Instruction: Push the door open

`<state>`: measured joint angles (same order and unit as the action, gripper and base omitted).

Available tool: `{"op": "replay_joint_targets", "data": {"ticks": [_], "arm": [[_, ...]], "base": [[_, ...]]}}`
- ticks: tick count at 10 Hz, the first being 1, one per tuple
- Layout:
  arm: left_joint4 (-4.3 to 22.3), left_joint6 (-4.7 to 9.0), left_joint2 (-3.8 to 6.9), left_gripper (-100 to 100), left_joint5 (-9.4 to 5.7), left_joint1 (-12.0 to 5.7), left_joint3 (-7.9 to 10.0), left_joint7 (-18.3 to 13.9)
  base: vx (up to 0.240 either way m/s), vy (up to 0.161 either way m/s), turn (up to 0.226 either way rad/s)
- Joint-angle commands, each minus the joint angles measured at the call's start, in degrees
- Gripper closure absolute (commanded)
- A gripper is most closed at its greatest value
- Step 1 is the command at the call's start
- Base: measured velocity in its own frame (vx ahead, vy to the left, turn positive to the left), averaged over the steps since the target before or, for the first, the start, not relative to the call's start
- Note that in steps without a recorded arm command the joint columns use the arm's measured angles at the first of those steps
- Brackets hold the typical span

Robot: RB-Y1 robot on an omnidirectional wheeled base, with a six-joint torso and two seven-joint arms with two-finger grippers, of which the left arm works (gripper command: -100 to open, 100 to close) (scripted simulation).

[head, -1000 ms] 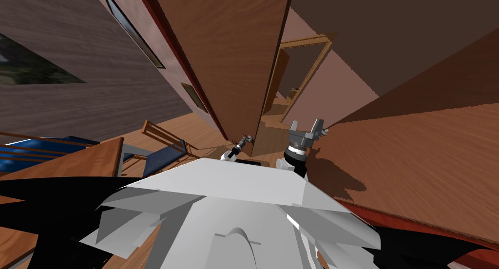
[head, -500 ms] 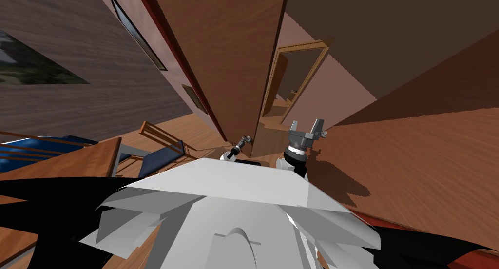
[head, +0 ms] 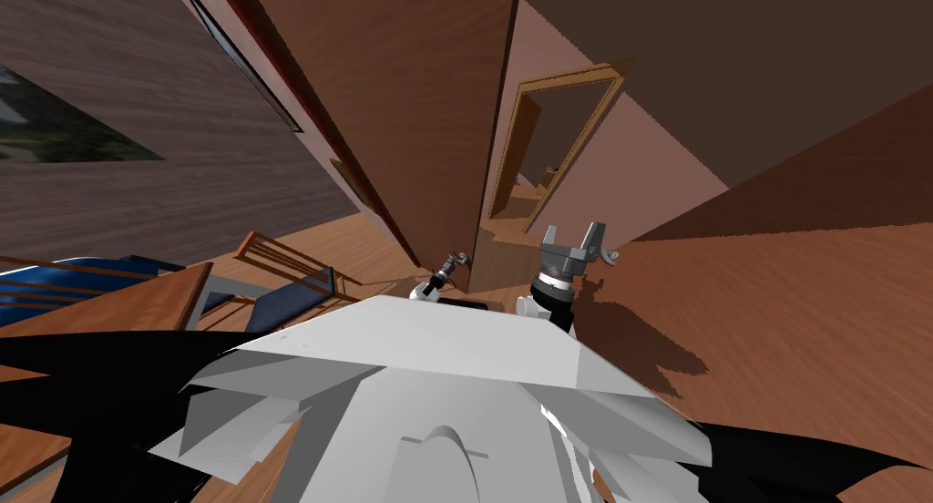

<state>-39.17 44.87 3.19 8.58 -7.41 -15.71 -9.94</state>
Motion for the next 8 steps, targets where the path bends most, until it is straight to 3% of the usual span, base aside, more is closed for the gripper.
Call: {"op": "replay_joint_targets", "data": {"ticks": [1, 2, 3, 5, 8], "arm": [[0.37, 0.38, 0.62, 100, -0.79, -0.76, 1.69, 0.60], [0.37, 0.38, 0.62, 100, -0.79, -0.76, 1.69, 0.60], [0.59, 0.35, 0.75, 100, -1.48, -0.83, 3.10, 1.31], [0.67, 0.34, 0.77, 100, -1.71, -0.85, 3.58, 1.55], [1.06, 0.29, 0.70, 100, -2.93, -0.96, 6.06, 2.80]], "base": [[0.140, -0.144, 0.036], [0.087, -0.085, 0.014], [0.124, -0.090, 0.056], [0.128, -0.111, 0.055], [0.110, -0.129, 0.055]]}}
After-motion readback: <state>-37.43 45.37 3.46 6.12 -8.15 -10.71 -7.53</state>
